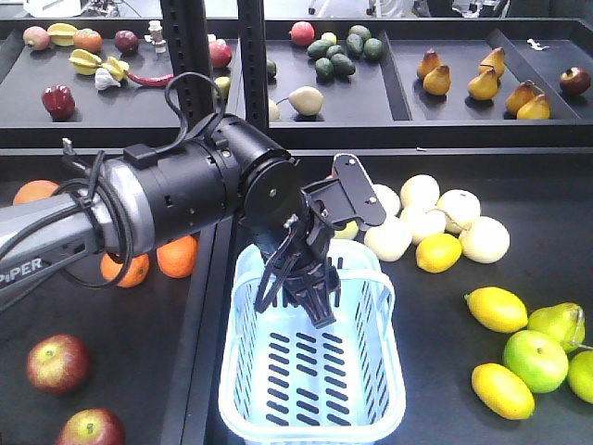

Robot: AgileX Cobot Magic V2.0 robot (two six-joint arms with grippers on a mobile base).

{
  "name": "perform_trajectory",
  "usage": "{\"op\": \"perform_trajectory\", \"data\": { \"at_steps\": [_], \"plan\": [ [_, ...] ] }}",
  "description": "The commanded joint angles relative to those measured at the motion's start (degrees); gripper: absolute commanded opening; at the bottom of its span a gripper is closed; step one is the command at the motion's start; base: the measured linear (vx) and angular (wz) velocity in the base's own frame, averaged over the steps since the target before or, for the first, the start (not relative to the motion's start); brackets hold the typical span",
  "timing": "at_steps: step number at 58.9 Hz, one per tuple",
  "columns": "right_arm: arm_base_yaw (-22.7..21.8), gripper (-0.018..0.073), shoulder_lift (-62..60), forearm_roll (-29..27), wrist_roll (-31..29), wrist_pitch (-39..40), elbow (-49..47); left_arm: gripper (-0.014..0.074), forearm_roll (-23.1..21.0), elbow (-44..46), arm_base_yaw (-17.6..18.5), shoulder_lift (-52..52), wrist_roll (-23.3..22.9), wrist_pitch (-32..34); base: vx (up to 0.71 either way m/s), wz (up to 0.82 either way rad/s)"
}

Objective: Pick three apples into basket with both arms
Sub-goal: 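Lower the left gripper and close it on the basket handle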

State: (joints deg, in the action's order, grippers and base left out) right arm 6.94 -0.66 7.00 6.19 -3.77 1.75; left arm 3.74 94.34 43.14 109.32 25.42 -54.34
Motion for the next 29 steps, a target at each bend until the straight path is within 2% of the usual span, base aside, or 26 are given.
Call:
{"op": "perform_trajectory", "data": {
  "at_steps": [1,6,13,24,29],
  "plan": [
    [-0.27,-0.0005,-0.67,0.42,-0.46,4.10,0.51,0.0417,-1.17,1.98,0.03,-2.79,-0.55,2.63,0.00,0.00],
    [-0.27,-0.0005,-0.67,0.42,-0.46,4.10,0.51,0.0366,-1.54,1.98,0.03,-2.79,-0.55,2.49,0.00,0.00],
    [-0.27,-0.0005,-0.67,0.42,-0.46,4.10,0.51,0.0251,-1.54,1.98,0.03,-2.79,-0.55,2.17,0.00,0.00],
    [-0.27,-0.0005,-0.67,0.42,-0.46,4.10,0.51,-0.0001,-1.49,2.03,0.03,-3.10,-0.55,1.93,0.00,0.00],
    [-0.27,-0.0005,-0.67,0.42,-0.46,4.10,0.51,-0.0008,-1.47,2.03,0.03,-4.32,-0.84,1.71,0.00,0.00]
  ]
}}
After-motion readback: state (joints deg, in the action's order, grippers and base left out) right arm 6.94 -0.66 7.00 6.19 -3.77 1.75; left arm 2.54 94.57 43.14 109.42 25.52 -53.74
